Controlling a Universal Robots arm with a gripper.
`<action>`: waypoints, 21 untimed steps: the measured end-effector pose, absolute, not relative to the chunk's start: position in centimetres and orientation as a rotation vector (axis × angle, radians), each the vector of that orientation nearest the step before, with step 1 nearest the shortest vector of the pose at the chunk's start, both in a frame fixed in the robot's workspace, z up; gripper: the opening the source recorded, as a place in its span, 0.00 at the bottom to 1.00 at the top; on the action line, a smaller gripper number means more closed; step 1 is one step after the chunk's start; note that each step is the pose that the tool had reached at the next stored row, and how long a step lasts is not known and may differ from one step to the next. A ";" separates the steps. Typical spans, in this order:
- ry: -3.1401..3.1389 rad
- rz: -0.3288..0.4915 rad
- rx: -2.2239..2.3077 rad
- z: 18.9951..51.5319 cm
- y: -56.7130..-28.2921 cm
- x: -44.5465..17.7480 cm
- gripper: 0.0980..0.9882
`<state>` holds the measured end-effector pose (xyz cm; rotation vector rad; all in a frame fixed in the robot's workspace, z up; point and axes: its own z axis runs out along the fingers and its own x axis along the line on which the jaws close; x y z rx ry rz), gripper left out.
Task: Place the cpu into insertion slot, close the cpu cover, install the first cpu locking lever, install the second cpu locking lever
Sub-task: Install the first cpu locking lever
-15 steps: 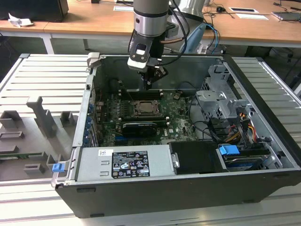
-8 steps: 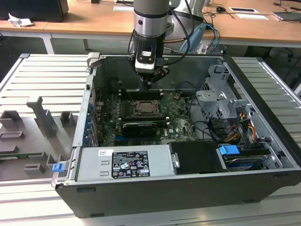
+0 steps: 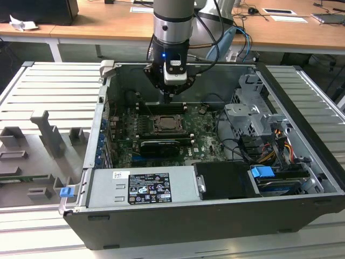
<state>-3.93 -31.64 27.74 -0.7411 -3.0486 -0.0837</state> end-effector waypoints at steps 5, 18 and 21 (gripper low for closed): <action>-3.078 -0.083 -0.594 27.7 -31.6 -3.9 0.01; -3.121 -0.081 -0.209 27.7 -31.6 -4.0 0.01; -3.125 -0.081 -0.127 27.7 -31.6 -4.0 0.01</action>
